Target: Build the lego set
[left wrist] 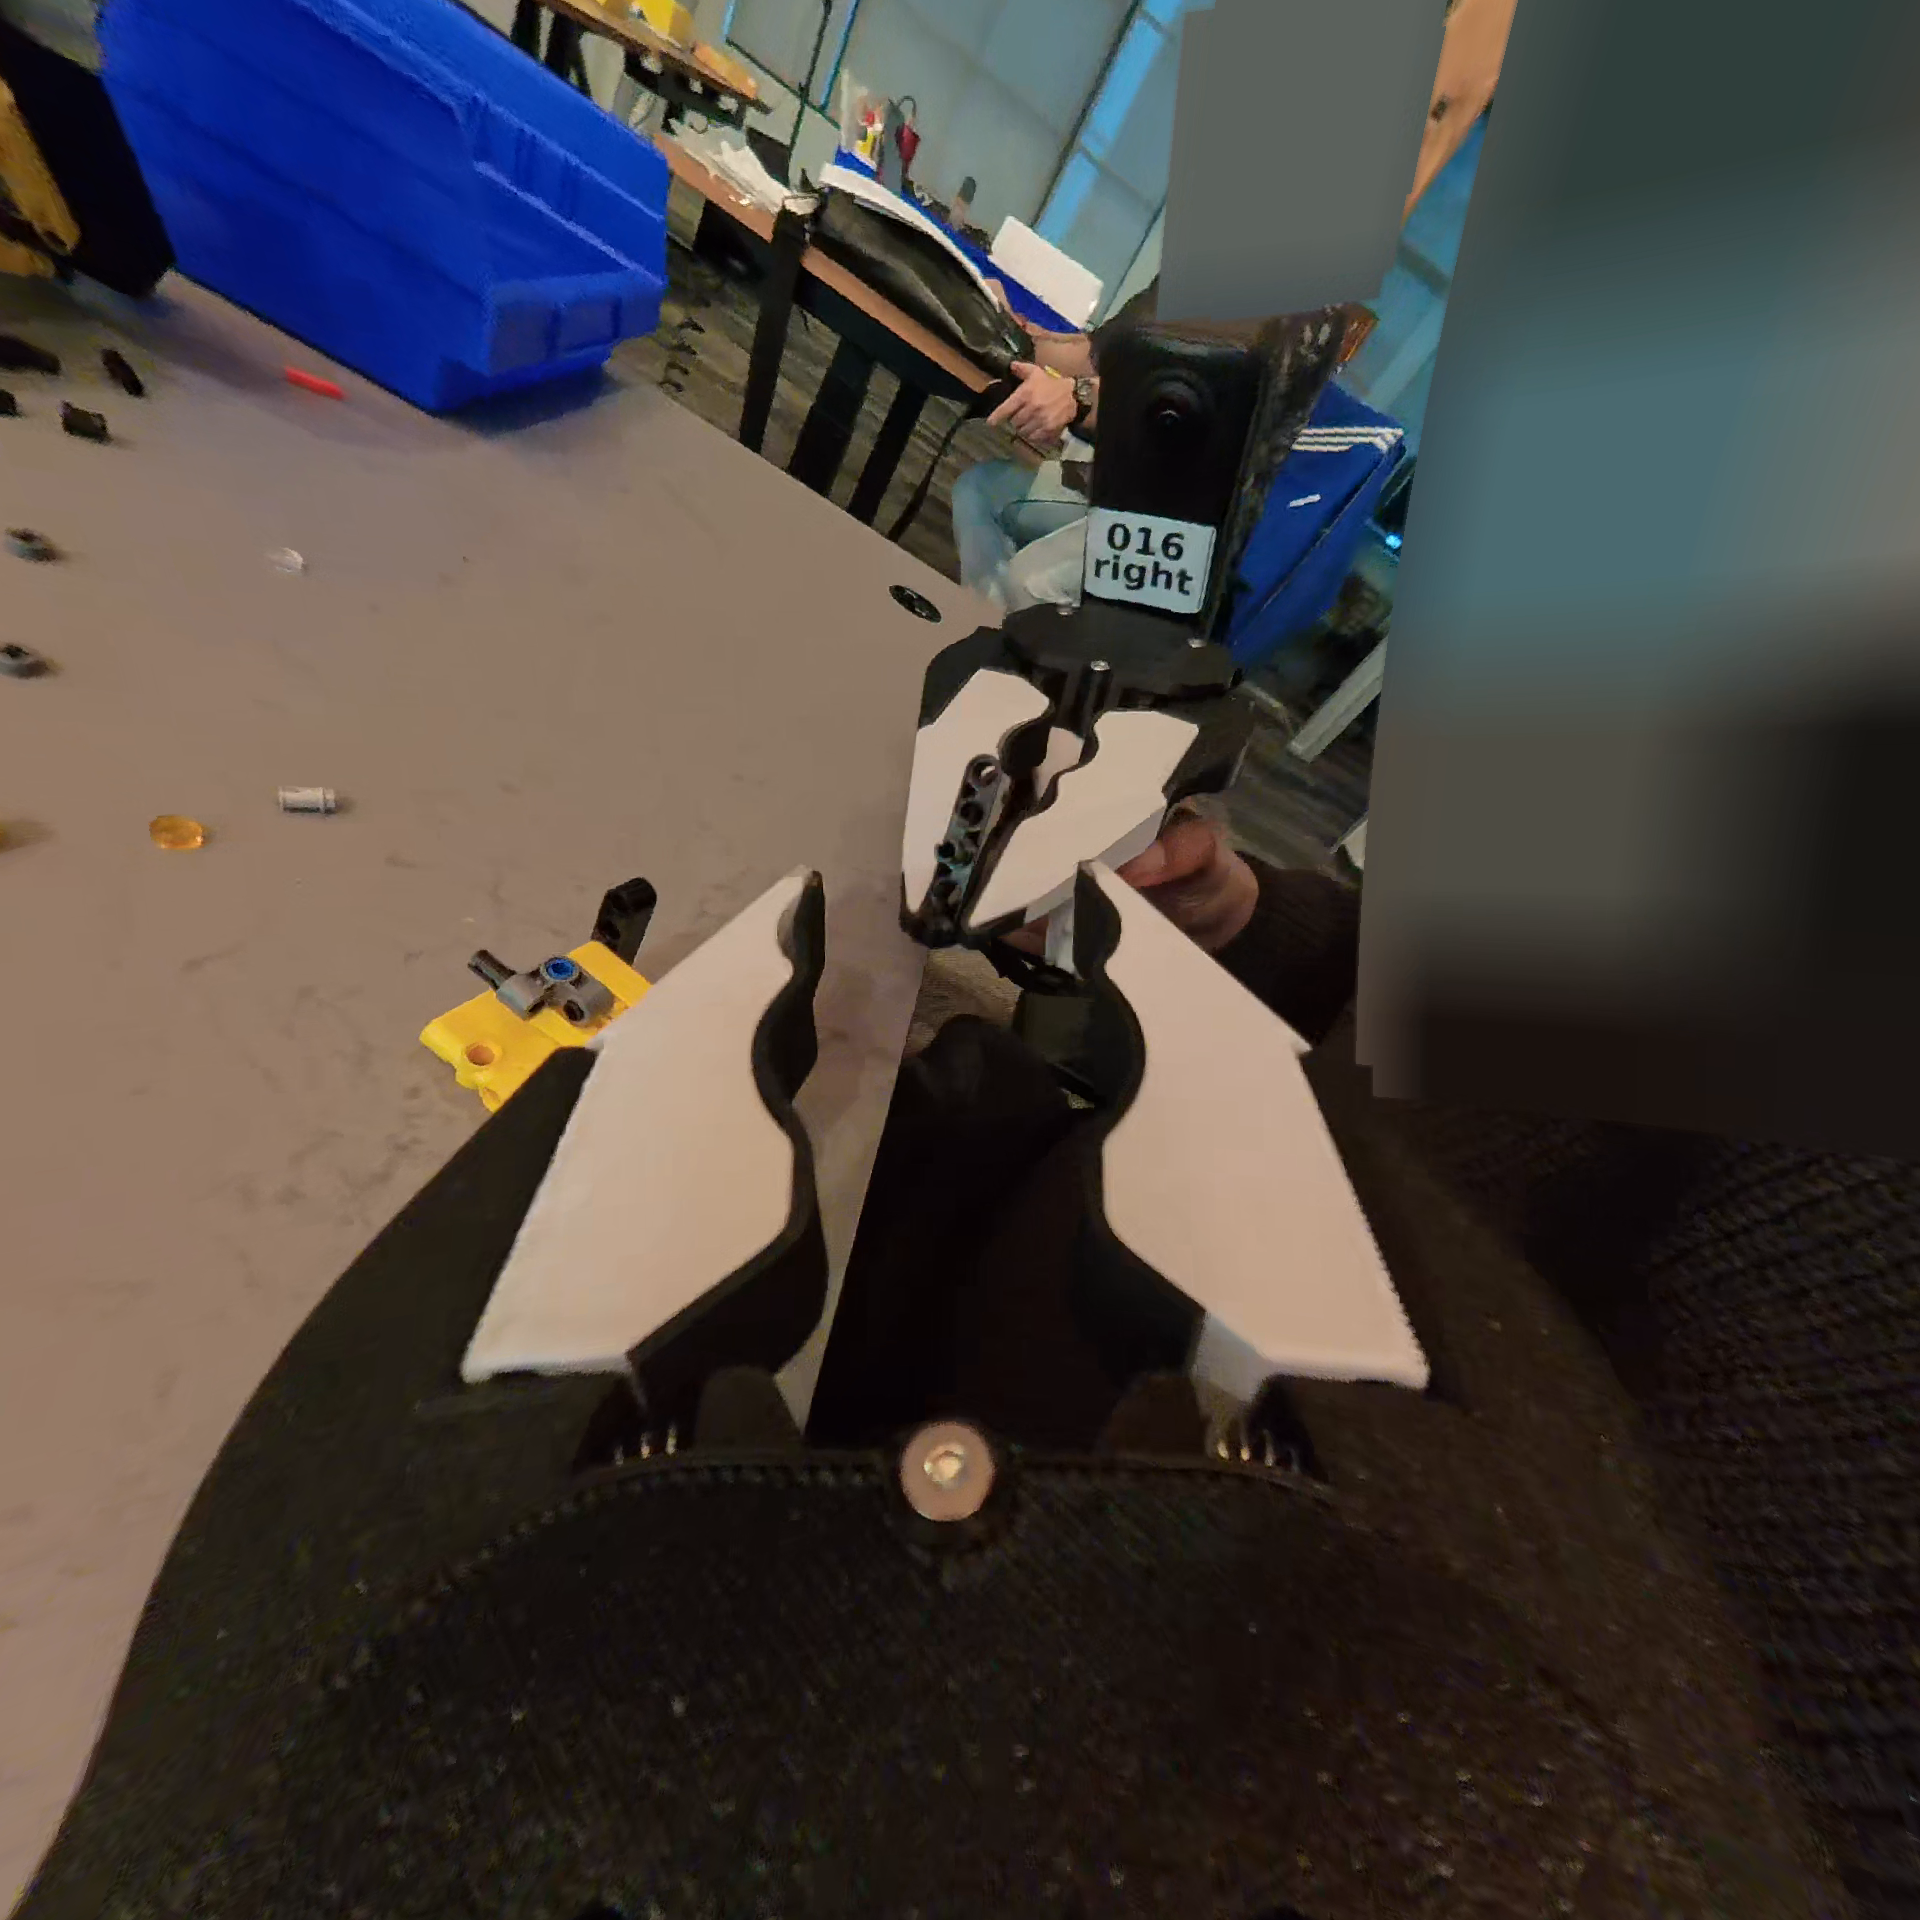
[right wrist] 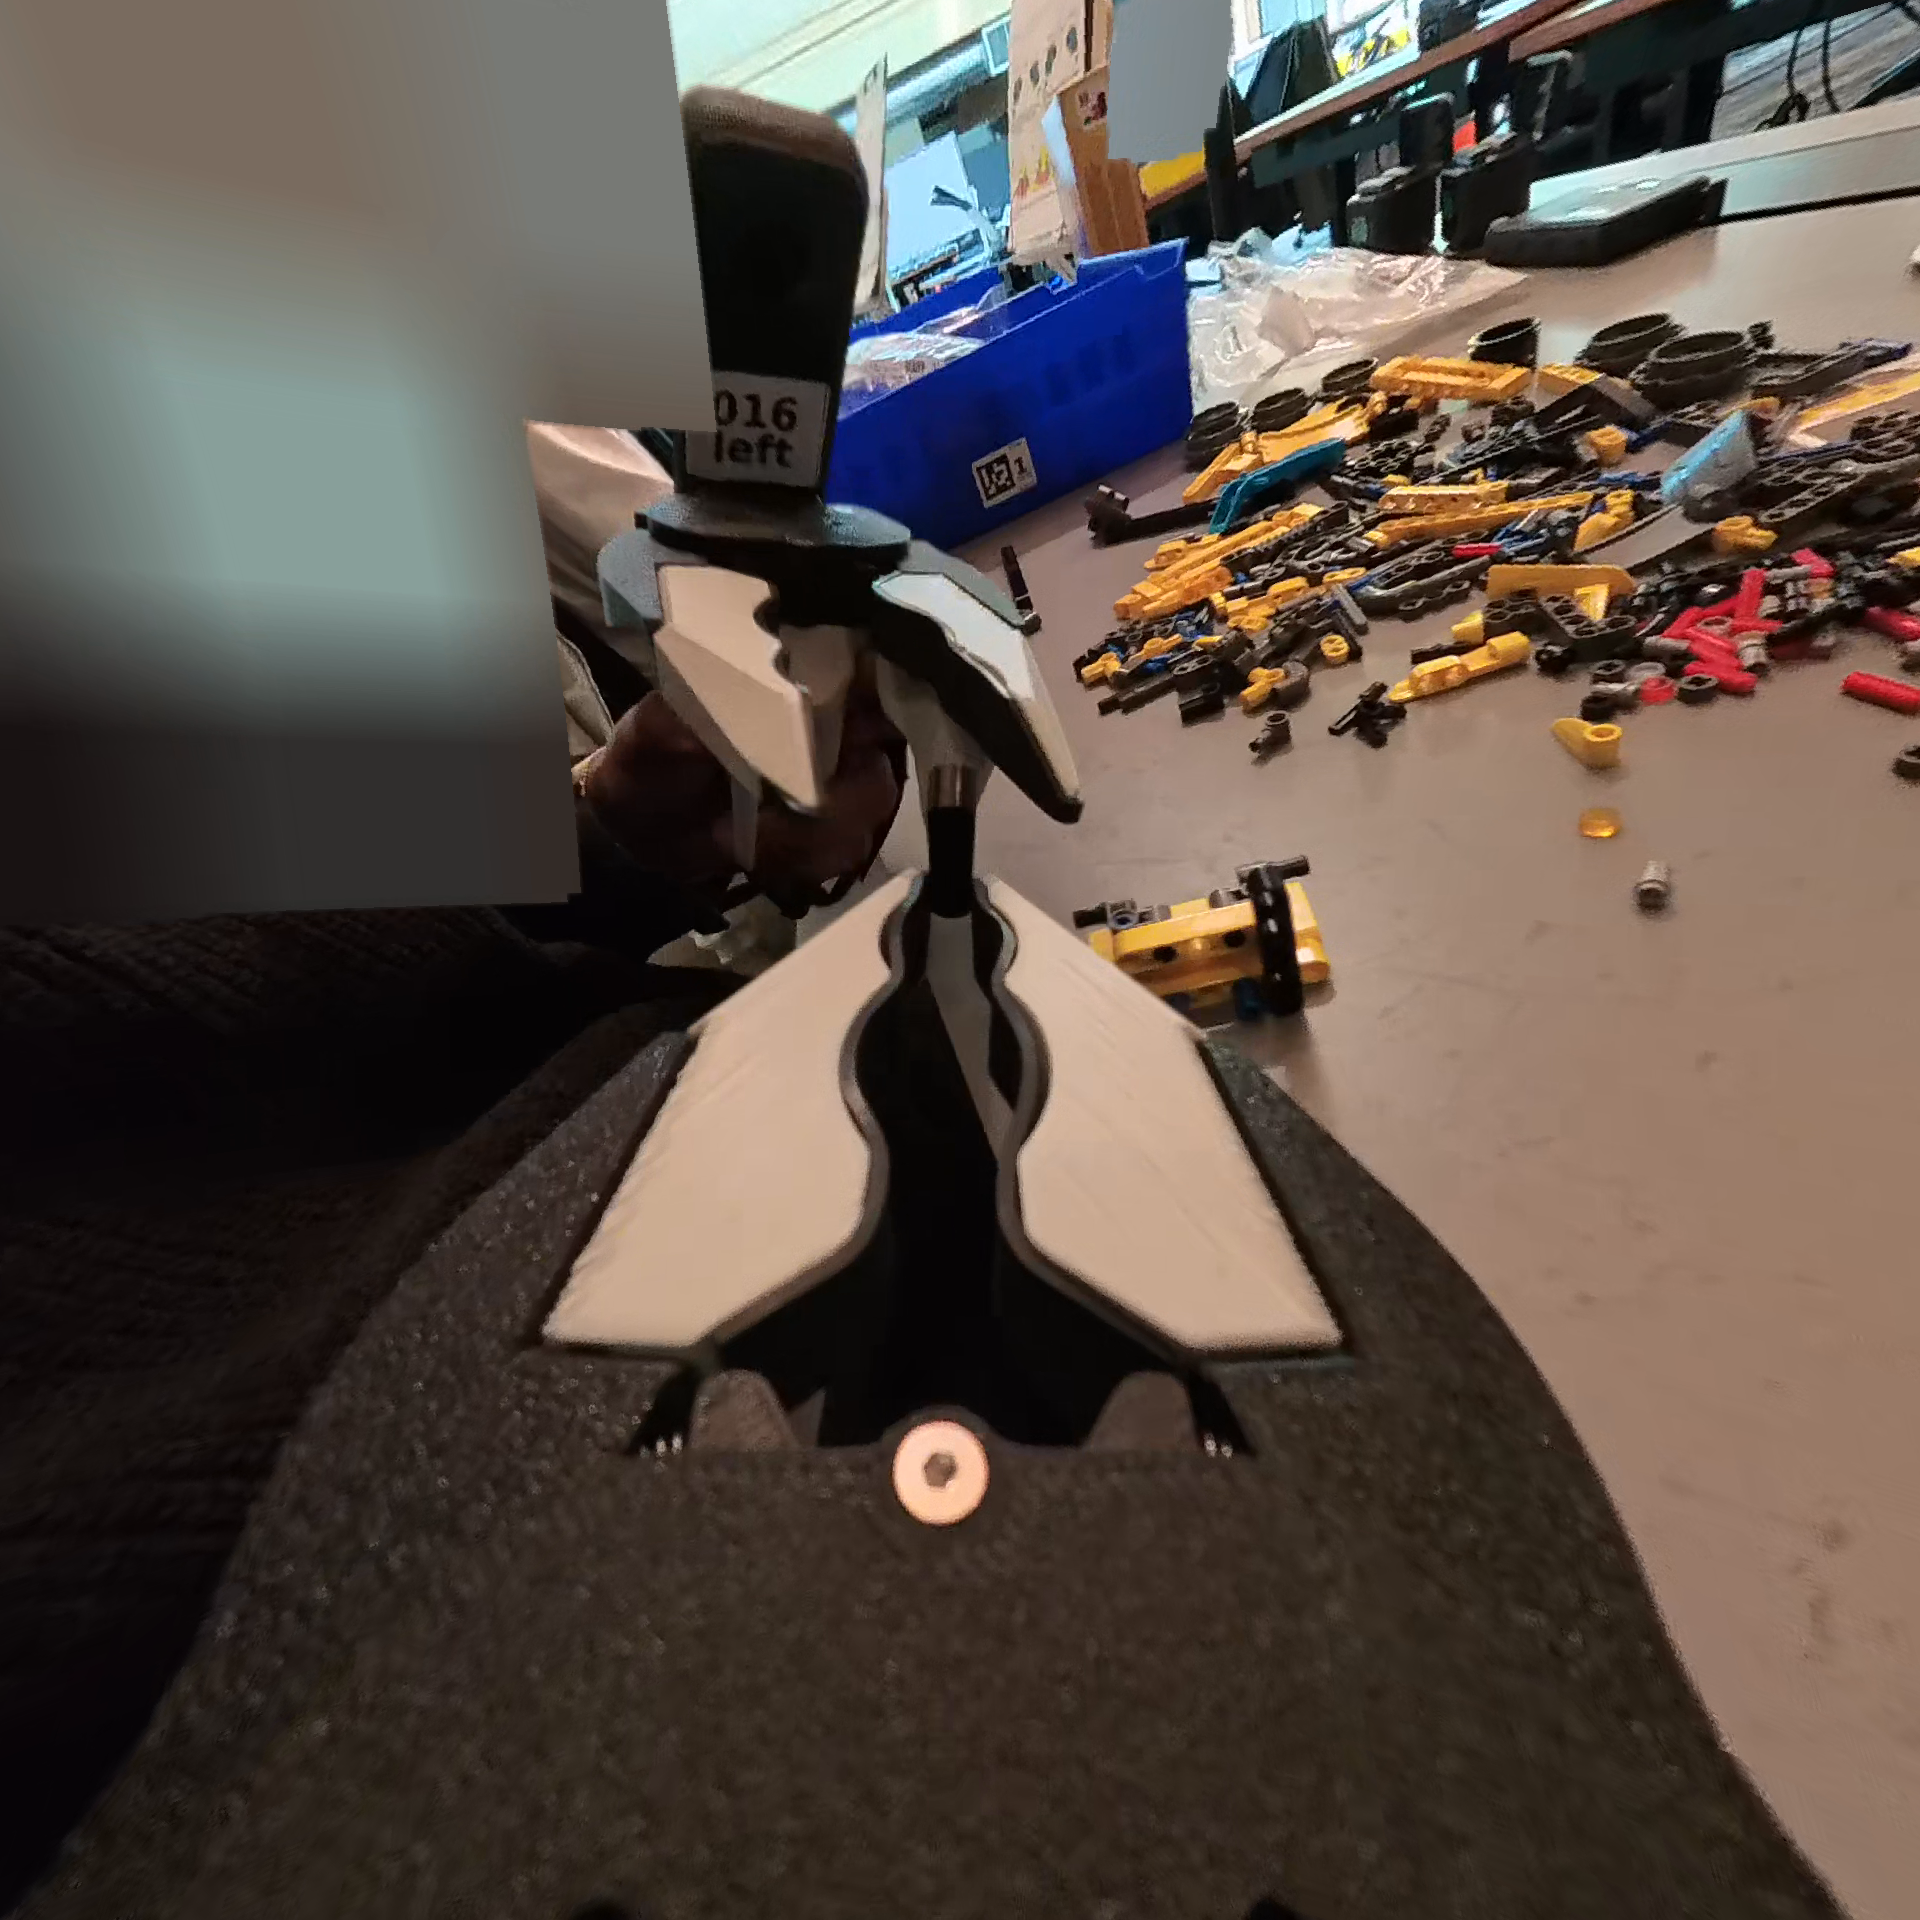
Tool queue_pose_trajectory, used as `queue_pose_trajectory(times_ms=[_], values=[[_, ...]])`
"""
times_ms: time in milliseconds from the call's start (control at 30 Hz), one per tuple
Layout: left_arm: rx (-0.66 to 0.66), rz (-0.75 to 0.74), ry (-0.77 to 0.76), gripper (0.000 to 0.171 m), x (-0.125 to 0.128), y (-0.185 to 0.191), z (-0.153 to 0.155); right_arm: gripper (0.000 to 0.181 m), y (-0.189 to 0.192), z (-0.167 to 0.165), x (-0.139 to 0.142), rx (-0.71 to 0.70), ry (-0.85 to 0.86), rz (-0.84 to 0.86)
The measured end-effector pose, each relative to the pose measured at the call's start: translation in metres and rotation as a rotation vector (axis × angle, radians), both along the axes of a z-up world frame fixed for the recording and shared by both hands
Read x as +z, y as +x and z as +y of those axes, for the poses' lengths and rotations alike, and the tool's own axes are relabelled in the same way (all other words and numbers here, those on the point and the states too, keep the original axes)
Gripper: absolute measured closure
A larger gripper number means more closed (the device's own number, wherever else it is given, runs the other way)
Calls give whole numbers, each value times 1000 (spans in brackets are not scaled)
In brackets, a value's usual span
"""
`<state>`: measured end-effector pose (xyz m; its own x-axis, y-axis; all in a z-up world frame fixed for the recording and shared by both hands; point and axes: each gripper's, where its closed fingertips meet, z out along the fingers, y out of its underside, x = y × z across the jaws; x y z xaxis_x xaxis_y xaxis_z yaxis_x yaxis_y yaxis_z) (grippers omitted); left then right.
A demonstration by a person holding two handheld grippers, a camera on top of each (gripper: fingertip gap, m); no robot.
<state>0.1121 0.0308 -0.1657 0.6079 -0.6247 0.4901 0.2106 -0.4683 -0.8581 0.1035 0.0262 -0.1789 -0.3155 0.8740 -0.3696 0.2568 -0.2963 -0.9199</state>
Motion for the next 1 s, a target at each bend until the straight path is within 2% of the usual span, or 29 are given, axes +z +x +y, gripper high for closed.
queue_pose_trajectory(times_ms=[167,233,533,567,700,733,767,867,900,967,1000], values=[[-30,21,12,139,-1,8,-2,175,-3,-12,-9,38,83,-51],[-51,16,7,161,-2,11,-3,175,-4,-15,-12,39,115,-62],[-46,-187,24,166,17,2,-4,174,-2,-14,6,44,2,63],[-27,-205,27,167,18,-2,-3,170,-3,-12,6,27,24,70],[25,-260,43,167,24,-18,0,112,-5,4,-8,-112,234,16],[31,-249,44,167,23,-19,0,110,-5,5,-9,-129,276,15],[37,-236,45,166,22,-20,0,113,-5,7,-7,-153,300,28],[29,-203,50,166,20,-16,-1,169,-1,10,6,-204,330,136],[22,-195,51,166,20,-15,-1,181,0,9,8,-195,326,148],[6,-182,50,167,19,-11,-3,180,0,6,7,-150,292,131],[-4,-178,51,167,18,-9,-4,172,0,3,7,-125,262,121]])
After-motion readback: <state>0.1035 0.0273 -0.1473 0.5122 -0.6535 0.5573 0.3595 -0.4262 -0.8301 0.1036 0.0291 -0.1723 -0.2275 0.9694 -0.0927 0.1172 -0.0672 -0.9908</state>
